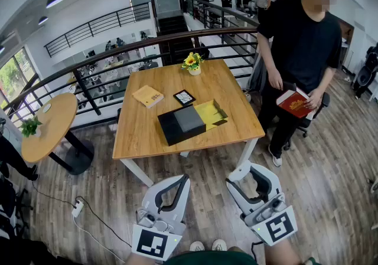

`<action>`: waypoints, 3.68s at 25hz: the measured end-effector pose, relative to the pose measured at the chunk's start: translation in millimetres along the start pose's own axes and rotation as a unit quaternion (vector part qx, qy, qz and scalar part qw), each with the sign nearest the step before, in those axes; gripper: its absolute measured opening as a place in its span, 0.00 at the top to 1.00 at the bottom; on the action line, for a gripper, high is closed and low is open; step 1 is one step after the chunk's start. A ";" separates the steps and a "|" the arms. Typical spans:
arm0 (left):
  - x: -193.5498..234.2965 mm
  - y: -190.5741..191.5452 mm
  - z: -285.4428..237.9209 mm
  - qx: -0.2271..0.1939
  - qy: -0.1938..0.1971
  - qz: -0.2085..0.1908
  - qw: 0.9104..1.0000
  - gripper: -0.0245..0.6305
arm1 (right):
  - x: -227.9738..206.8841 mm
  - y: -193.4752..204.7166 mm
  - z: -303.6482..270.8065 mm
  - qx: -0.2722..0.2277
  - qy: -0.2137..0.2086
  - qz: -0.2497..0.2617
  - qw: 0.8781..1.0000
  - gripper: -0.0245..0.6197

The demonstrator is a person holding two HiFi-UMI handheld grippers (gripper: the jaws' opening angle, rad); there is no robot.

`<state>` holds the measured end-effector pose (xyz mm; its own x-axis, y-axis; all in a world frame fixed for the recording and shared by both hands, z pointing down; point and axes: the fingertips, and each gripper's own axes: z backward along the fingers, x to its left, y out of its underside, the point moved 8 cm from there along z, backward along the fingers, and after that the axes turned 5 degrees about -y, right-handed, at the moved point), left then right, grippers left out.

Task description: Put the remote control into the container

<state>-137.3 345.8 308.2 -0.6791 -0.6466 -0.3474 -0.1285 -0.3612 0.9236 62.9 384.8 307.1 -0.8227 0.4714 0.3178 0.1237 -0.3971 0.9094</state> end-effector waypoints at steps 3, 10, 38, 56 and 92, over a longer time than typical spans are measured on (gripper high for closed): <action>-3.9 -1.3 0.5 0.003 -0.002 -0.007 1.000 0.96 | -0.8 3.2 6.4 0.012 0.004 -0.005 1.000 0.61; -14.1 -5.2 -3.5 0.009 -0.006 -0.009 1.000 0.96 | -7.9 -2.2 15.8 0.013 0.000 -0.014 1.000 0.61; -11.6 12.3 -74.3 -0.010 -0.026 -0.034 0.999 0.96 | -65.5 38.8 8.2 0.000 -0.017 -0.027 0.999 0.61; 62.7 71.7 -152.9 -0.002 -0.022 -0.030 0.999 0.96 | -112.9 96.9 -83.6 0.017 -0.009 -0.033 0.999 0.61; 238.0 181.4 -357.3 -0.004 0.075 0.008 0.997 0.96 | -233.6 201.5 -302.8 0.066 0.053 -0.030 0.996 0.61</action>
<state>-64.1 -113.6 335.1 -0.5659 -0.7451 -0.3530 -0.1116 -0.3549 0.9282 112.0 -43.8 334.8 -0.8835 0.4032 0.2382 0.1392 -0.2596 0.9556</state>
